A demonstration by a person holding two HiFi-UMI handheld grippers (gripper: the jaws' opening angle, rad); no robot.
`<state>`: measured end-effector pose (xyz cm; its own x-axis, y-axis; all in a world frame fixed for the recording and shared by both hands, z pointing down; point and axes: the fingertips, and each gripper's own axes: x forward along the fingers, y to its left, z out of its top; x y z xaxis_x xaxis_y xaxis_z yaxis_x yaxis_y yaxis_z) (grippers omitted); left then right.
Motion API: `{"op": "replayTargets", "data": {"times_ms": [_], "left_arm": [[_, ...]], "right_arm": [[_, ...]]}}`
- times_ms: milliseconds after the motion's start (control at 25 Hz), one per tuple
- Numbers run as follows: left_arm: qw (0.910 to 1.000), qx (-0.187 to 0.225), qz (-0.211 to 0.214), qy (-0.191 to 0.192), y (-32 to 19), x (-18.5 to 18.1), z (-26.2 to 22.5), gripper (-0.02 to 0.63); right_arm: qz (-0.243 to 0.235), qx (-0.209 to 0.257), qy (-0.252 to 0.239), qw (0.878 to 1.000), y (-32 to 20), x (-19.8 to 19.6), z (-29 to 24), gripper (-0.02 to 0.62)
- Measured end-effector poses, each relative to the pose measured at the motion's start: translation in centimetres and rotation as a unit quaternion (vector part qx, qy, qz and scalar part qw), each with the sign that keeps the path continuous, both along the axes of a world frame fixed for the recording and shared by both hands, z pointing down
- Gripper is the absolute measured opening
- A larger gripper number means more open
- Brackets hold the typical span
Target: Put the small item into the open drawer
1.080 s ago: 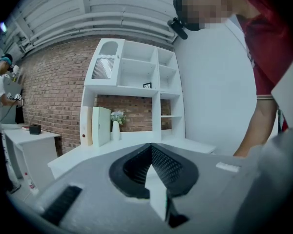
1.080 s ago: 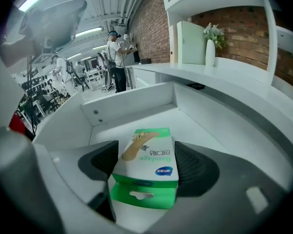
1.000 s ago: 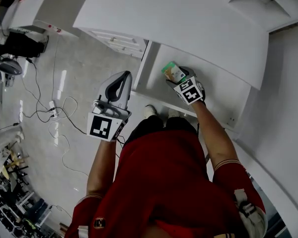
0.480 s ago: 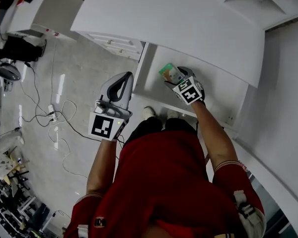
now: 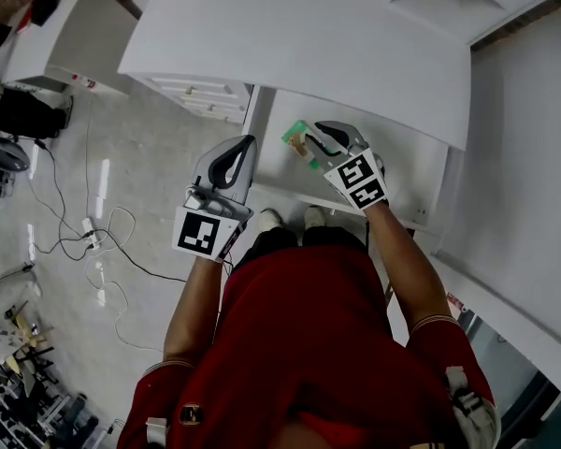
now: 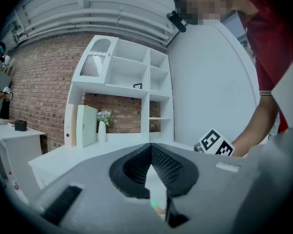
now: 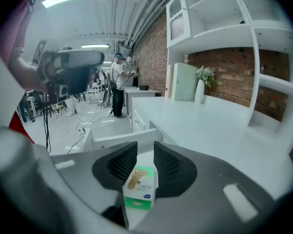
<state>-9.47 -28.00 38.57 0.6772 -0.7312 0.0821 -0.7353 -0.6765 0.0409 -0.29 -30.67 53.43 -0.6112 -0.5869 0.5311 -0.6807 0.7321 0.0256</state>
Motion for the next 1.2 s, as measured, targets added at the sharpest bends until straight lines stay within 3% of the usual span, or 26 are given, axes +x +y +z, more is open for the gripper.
{"op": "replayTargets", "data": {"times_ms": [360, 600, 920, 1200], "left_arm": [[0.9994, 0.014, 0.02, 0.022, 1.3, 2.2, -1.7, 0.0], [0.9983, 0.028, 0.041, 0.032, 2.8, 3.4, -3.5, 0.0], [0.9972, 0.042, 0.049, 0.036, 4.0, 4.0, -5.4, 0.0], [0.9973, 0.043, 0.05, 0.032, 4.8, 3.8, -5.7, 0.0]], "right_arm": [[0.03, 0.096, -0.1, 0.99, 2.5, -0.7, -11.2, 0.016], [0.043, 0.136, -0.162, 0.976, 4.8, -0.5, -16.7, 0.012], [0.03, 0.177, -0.185, 0.966, 7.1, -0.3, -19.4, 0.012], [0.033, 0.178, -0.189, 0.965, 8.3, 0.1, -18.9, 0.011]]}}
